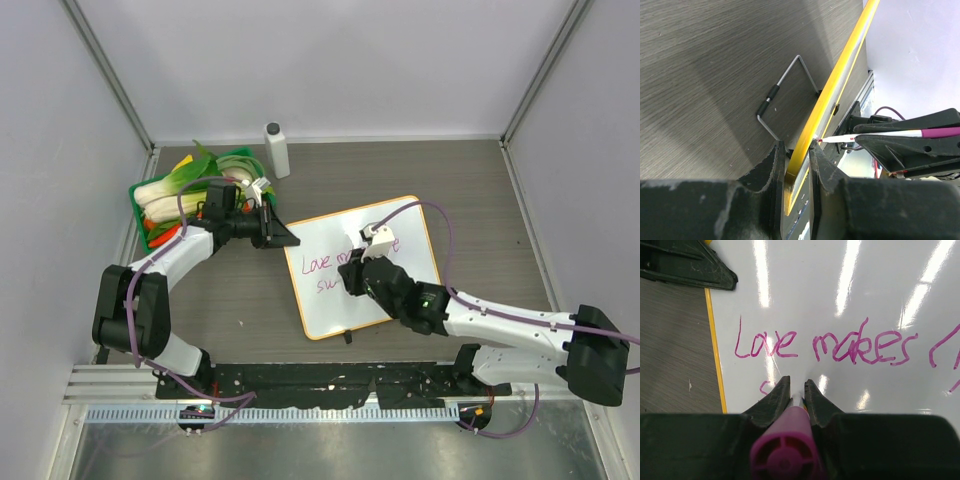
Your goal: Write a sentence on the whiteboard
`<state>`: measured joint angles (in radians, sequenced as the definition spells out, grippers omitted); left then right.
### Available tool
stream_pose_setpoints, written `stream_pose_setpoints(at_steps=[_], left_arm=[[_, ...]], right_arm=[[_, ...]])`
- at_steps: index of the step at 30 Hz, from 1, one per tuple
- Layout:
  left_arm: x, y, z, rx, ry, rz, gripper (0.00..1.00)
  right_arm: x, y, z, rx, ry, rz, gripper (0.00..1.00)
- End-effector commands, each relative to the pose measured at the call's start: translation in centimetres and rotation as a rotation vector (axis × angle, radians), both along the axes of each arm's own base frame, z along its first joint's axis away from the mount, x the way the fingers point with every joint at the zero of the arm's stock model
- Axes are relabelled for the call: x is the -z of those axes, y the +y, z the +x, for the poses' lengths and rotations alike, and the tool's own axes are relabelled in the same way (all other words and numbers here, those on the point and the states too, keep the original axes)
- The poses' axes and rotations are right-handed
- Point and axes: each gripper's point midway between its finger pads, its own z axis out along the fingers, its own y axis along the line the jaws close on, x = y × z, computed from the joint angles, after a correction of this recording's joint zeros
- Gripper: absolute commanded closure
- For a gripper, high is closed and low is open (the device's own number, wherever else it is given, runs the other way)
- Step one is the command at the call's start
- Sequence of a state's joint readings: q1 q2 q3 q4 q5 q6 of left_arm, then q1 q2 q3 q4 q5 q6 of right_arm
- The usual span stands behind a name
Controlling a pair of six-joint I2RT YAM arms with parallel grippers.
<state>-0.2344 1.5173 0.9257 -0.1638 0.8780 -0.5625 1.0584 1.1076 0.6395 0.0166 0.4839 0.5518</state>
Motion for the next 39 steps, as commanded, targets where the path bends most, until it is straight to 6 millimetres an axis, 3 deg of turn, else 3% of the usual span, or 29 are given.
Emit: stream_pose_setpoints(at_steps=[1, 8, 18, 28, 33, 39], left_arm=[[4.8, 1.7, -0.6, -0.073, 0.076, 0.173, 1.00], [4.6, 1.7, -0.5, -0.075, 0.070, 0.172, 1.00], [4.7, 1.7, -0.6, -0.072, 0.072, 0.171, 1.00], [4.7, 1.6, -0.5, -0.071, 0.072, 0.169, 1.00], [4.7, 1.7, -0.6, -0.072, 0.074, 0.169, 1.00], [4.7, 1.6, -0.5, -0.069, 0.072, 0.168, 1.00]], right_arm=[[-1.2, -0.8, 1.6, 0.074, -0.049, -0.045, 0.99], [-1.8, -0.5, 2.0, 0.076, -0.061, -0.046, 0.99], [-3.9, -1.2, 0.7, 0.042, -0.080, 0.042, 0.99], [-2.0, -0.9, 0.5, 0.027, -0.034, 0.012, 0.99], [-2.3, -0.2, 0.6, 0.010, -0.034, 0.025, 0.98], [-1.4, 0.4, 0.6, -0.008, -0.010, 0.001, 0.98]])
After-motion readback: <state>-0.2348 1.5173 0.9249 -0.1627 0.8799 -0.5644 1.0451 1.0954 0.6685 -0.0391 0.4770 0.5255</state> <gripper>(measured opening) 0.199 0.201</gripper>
